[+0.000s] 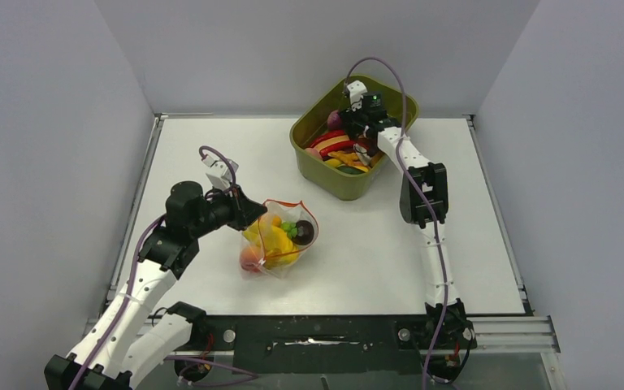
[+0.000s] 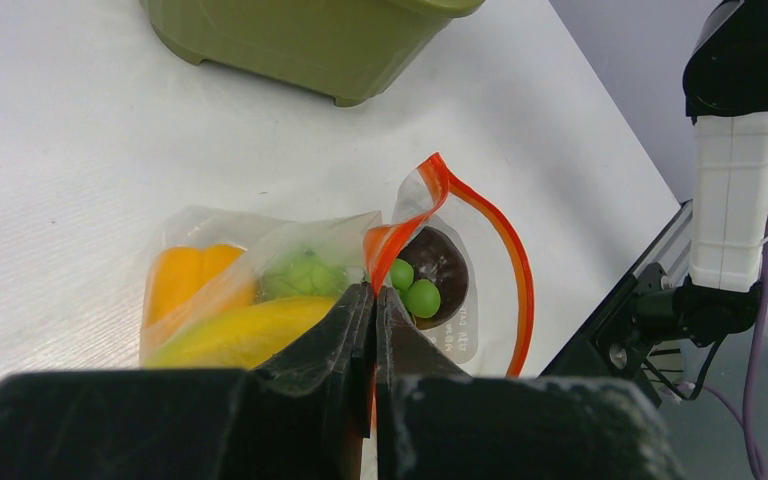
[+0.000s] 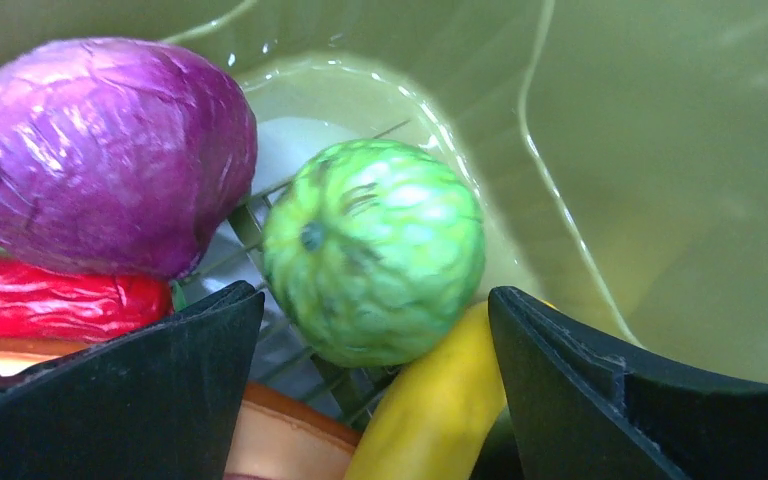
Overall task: Place the food in the zip-top bag and seal the zipper
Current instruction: Pick up the fake fruit from the bin.
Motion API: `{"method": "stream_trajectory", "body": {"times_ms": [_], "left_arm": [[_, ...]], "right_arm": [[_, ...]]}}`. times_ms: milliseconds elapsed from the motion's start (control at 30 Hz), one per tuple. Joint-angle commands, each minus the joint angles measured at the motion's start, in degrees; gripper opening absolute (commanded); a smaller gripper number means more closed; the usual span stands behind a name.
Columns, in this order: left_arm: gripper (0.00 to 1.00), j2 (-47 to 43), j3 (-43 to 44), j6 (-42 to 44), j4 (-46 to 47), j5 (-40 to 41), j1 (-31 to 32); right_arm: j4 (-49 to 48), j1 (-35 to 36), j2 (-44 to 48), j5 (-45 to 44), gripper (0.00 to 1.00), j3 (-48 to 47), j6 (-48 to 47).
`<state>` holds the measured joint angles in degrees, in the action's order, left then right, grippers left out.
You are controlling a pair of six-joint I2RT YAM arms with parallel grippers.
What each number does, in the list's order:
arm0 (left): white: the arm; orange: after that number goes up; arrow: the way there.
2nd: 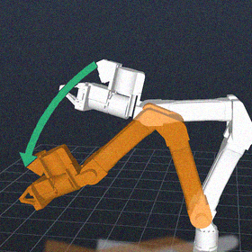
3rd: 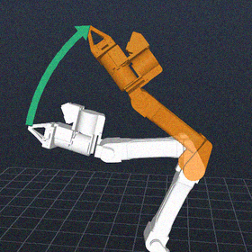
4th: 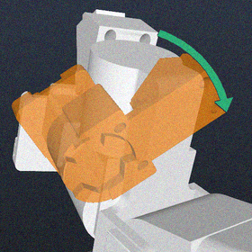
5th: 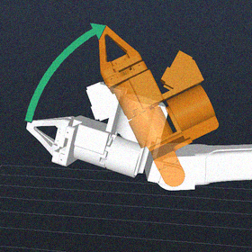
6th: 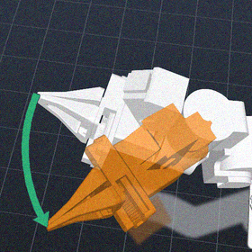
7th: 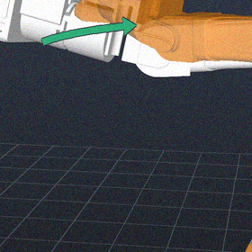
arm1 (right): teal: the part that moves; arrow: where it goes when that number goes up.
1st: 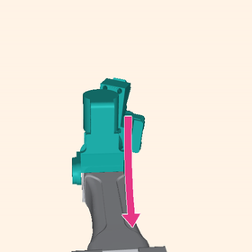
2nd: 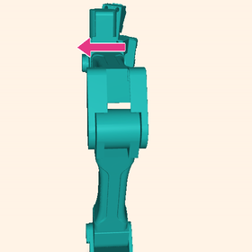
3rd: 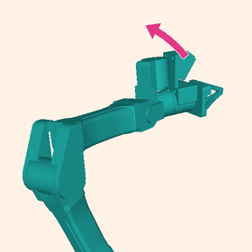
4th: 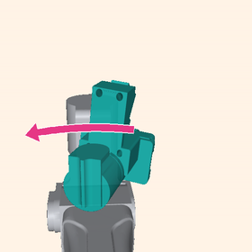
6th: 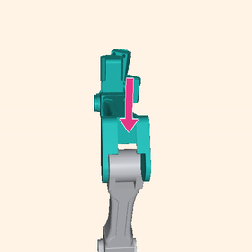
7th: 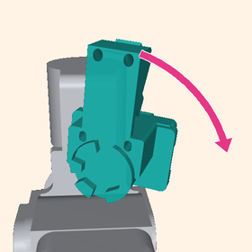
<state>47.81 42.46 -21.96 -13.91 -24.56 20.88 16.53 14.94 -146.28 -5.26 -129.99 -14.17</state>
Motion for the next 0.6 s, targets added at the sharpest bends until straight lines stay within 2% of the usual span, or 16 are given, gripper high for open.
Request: {"method": "stream_trajectory", "body": {"times_ms": [0,100,267,367,567], "left_arm": [[0.00,-0.09,0.91,0.26,3.03,-0.98,-0.23],[0.00,0.32,0.81,-0.01,3.39,-1.24,-0.18],[0.00,0.53,0.80,-0.37,3.93,-1.36,-0.23],[0.00,0.29,0.64,-0.53,3.89,-1.37,-0.23],[0.00,-0.03,0.97,-1.33,3.84,-1.26,-0.23]], "right_arm": [[-1.84,-0.25,-1.55,3.05,0.83,-3.66,0.85],[-2.44,-0.60,-1.14,3.85,0.70,-3.33,1.72],[-4.04,-0.73,0.66,5.24,0.60,-1.31,1.84],[-4.45,-0.71,2.10,5.30,0.57,-0.83,1.44],[-8.62,-0.77,7.27,5.60,0.56,4.05,3.17]]}}
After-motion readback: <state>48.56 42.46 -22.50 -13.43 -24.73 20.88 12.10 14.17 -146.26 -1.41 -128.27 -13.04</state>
